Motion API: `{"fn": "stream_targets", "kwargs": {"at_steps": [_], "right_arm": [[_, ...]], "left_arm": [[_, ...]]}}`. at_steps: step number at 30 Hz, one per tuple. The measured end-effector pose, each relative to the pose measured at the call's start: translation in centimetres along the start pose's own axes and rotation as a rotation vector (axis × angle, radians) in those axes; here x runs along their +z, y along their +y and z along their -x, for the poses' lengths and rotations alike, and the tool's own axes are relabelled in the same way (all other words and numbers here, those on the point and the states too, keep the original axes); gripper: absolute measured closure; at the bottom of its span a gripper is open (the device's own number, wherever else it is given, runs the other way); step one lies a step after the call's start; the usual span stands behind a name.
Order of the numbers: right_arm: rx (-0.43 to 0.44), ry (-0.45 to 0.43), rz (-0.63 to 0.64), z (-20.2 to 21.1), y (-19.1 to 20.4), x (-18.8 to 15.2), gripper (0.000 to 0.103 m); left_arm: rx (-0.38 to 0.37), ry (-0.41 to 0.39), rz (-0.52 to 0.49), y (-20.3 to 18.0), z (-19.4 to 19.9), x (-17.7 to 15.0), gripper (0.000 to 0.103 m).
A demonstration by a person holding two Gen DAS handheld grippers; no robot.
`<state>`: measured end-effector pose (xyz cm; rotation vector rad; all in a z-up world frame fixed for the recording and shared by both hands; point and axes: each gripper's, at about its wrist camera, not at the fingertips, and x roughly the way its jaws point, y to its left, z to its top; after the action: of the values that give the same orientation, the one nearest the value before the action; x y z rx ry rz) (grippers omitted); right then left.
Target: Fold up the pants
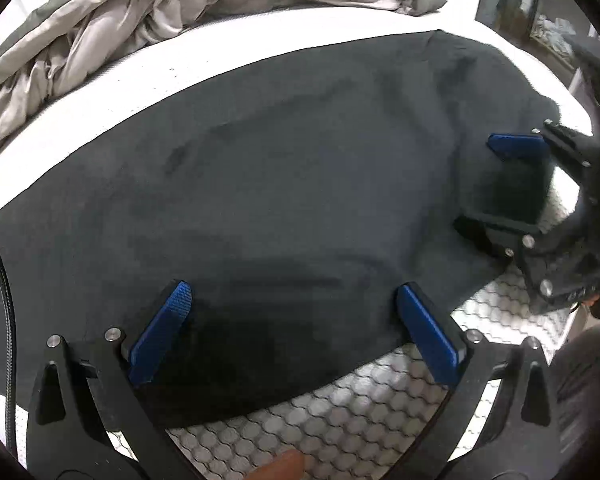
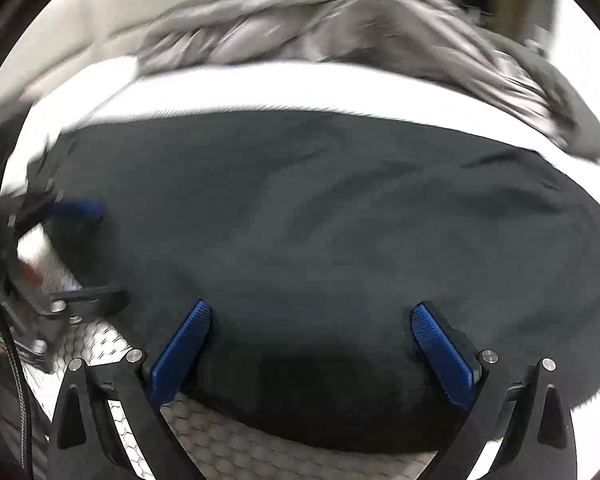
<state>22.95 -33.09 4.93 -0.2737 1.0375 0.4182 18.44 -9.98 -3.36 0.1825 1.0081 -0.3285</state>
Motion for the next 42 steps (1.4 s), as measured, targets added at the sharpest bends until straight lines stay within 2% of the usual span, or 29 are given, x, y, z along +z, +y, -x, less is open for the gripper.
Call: {"fn": "stream_targets", "kwargs": {"at_steps": [2, 3, 6, 7, 8, 10, 11, 13, 15, 18, 21, 23, 25, 27, 28, 29, 32, 34, 36, 37, 39, 40, 42], "right_arm": [[-0.011, -0.010, 0.005, 0.4, -1.2, -0.2, 0.001], [-0.047, -0.010, -0.009, 0.7, -2.5, -0.5, 0.001], [-0.372, 0.012, -0.088, 1.3, -8.5, -2.4, 0.000], [-0.419, 0.023, -0.174, 1.6, -11.2, -3.3, 0.000], [-0.412, 0.026, -0.265, 1.9, -13.3, -4.0, 0.000], [-0.305, -0.004, -0.436, 2.7, -16.1, -5.0, 0.002], [-0.303, -0.023, -0.448, 3.0, -16.0, -4.9, 0.002], [-0.356, -0.035, -0.396, 3.4, -14.2, -3.7, 0.001], [-0.326, -0.058, -0.325, 3.5, -11.6, -2.1, 0.001], [-0.106, -0.057, -0.214, 1.7, -5.7, 0.9, 0.001], [-0.003, -0.014, -0.077, -1.0, -1.2, 3.1, 0.001], [-0.022, 0.017, -0.024, -2.3, 0.1, 3.7, 0.002], [-0.076, 0.015, -0.034, -2.5, -1.6, 3.9, 0.002], [-0.241, 0.011, -0.067, -1.6, -4.8, 2.7, 0.001], [-0.347, 0.016, -0.122, -1.2, -7.5, 1.9, 0.001], [-0.416, 0.023, -0.193, -0.9, -10.5, 1.0, 0.001], [-0.486, 0.023, -0.387, 0.1, -16.5, -1.4, 0.002], [-0.445, -0.007, -0.437, 0.9, -17.3, -1.9, 0.002], [-0.478, -0.019, -0.400, 1.5, -15.9, -1.0, 0.001], [-0.470, -0.038, -0.361, 2.1, -14.3, -0.4, 0.001], [-0.386, -0.073, -0.303, 2.1, -11.5, 1.2, 0.001], [-0.317, -0.079, -0.260, 1.5, -9.3, 2.7, 0.001], [-0.209, -0.066, -0.182, -0.1, -5.8, 4.9, 0.001]], "left_arm": [[-0.003, 0.009, 0.025, 1.4, 0.2, 0.0, 0.001], [0.006, 0.013, 0.033, 2.0, 0.2, -0.2, 0.000], [0.011, 0.026, 0.079, 4.8, 0.4, -0.8, 0.000], [0.015, 0.027, 0.092, 5.6, 0.6, -1.0, 0.000], [0.014, 0.030, 0.103, 6.2, 0.8, -1.2, 0.000], [0.019, 0.032, 0.111, 6.8, 1.2, -1.7, 0.000], [0.027, 0.034, 0.115, 6.8, 1.4, -1.7, 0.000], [0.035, 0.022, 0.112, 6.3, 1.9, -1.4, 0.001], [0.013, -0.030, 0.106, 5.4, 2.6, -0.4, 0.001], [-0.009, -0.032, 0.091, 3.7, 1.4, 1.4, 0.001], [0.024, 0.030, 0.062, 2.5, -1.0, 2.1, 0.000], [0.005, 0.040, 0.071, 3.1, -1.4, 2.1, 0.000], [0.010, 0.040, 0.085, 4.3, -1.0, 1.9, 0.000], [0.031, 0.042, 0.109, 5.8, -0.7, 0.9, 0.000], [0.042, 0.040, 0.129, 6.8, -0.4, 0.4, 0.000], [0.053, 0.037, 0.151, 7.8, -0.1, 0.0, 0.000], [0.083, 0.031, 0.179, 9.6, 0.9, -1.0, 0.000], [0.095, 0.029, 0.194, 9.9, 1.3, -1.3, 0.000], [0.110, 0.022, 0.202, 10.0, 1.6, -0.9, 0.001], [0.095, 0.000, 0.205, 9.6, 2.0, -0.4, 0.001], [0.051, -0.036, 0.194, 9.1, 2.3, 0.8, 0.001], [0.032, -0.055, 0.177, 8.4, 2.3, 1.8, 0.001], [0.027, -0.081, 0.136, 6.1, 1.6, 3.5, 0.001]]}}
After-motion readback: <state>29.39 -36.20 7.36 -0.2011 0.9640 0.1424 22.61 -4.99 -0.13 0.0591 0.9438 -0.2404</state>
